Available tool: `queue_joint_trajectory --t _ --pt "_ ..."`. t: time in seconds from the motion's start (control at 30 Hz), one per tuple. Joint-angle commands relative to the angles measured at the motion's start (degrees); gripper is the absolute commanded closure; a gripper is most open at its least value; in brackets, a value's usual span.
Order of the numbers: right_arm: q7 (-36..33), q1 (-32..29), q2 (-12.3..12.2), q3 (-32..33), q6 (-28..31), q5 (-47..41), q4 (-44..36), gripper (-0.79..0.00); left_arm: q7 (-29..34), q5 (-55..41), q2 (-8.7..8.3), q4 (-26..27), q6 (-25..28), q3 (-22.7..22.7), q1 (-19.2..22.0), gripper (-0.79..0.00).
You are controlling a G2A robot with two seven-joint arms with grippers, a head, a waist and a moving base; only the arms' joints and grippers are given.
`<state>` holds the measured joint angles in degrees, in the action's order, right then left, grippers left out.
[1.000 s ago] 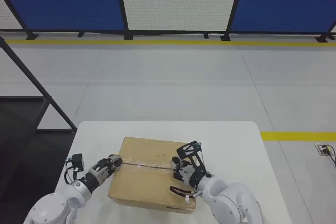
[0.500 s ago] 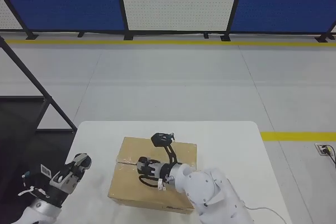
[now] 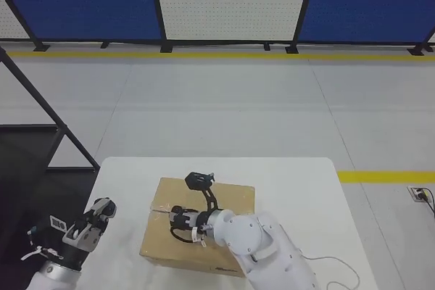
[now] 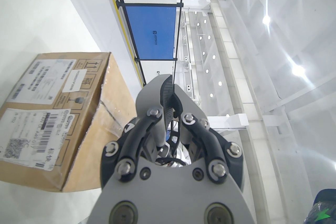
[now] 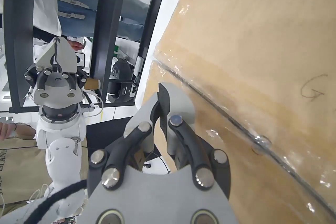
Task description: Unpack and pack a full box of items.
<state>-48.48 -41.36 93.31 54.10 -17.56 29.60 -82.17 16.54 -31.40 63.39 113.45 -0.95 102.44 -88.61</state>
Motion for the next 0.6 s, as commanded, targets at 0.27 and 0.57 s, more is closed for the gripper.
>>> queue_joint_trajectory --t 0.27,0.57 --pt "3.8 5.5 2.0 -0.6 -6.9 -7.8 10.1 0.000 -2.2 -1.8 0.33 -1.0 -0.5 1.3 0.5 0.000" --pt "3.8 0.9 0.5 3.1 -6.6 -6.6 7.0 0.000 -1.0 -0.8 0.40 -1.9 -2.3 0.3 1.8 0.000"
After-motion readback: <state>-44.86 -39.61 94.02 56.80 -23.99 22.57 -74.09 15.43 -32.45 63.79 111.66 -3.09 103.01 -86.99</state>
